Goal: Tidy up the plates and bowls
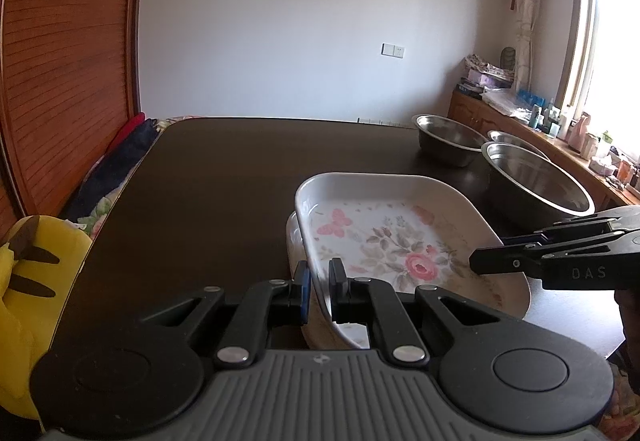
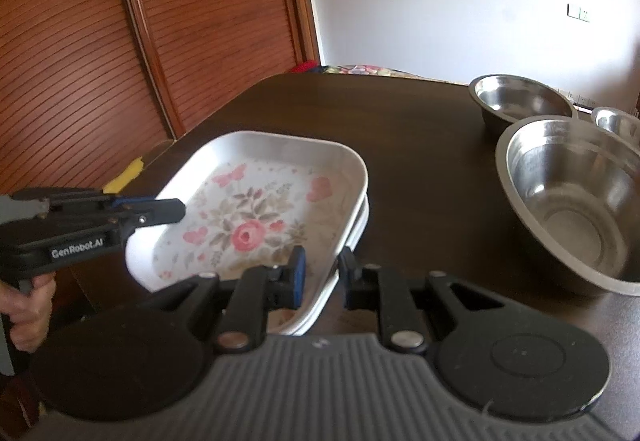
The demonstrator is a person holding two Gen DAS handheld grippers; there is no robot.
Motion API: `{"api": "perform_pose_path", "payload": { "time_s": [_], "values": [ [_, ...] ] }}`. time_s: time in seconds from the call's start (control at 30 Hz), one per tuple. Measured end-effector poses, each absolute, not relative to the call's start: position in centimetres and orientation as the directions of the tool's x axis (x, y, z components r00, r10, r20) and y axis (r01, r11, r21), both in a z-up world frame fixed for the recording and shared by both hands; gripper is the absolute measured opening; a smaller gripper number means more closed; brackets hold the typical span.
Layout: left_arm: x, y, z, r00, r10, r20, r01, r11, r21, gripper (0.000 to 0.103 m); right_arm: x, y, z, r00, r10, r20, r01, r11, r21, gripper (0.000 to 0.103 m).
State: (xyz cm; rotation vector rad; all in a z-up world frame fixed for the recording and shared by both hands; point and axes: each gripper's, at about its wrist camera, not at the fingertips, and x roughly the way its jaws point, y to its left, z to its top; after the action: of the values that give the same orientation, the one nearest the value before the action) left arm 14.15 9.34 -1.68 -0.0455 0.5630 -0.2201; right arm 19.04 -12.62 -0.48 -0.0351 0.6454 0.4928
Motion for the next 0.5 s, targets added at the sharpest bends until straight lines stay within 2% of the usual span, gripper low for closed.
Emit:
{"api": "perform_pose_path", "payload": {
  "time_s": [0.23,0.37,0.5],
  "values": [
    [13.96,9.31,-1.81,0.828,-0.212,-0.518,0.191,0.977,-0.094,0.029,18.86,-12.56,-0.67,0.692,0.433,-0.578,-0.453,0.884,0.119,0.02],
    [13.99,9.34,-1.86,0.831,-0.201,-0.519,0.18,0.979,-0.092,0.035,18.78,-12.76,-0.9,0.699,0.438,-0.565,-0.449,0.884,0.13,0.021],
    [13.8,9.39,-2.11,0.831,-0.208,-0.516,0.182,0.978,-0.102,0.035,18.66,-13.05,-1.13,0.712,0.448,-0.541,-0.452,0.882,0.135,0.023]
  ]
}}
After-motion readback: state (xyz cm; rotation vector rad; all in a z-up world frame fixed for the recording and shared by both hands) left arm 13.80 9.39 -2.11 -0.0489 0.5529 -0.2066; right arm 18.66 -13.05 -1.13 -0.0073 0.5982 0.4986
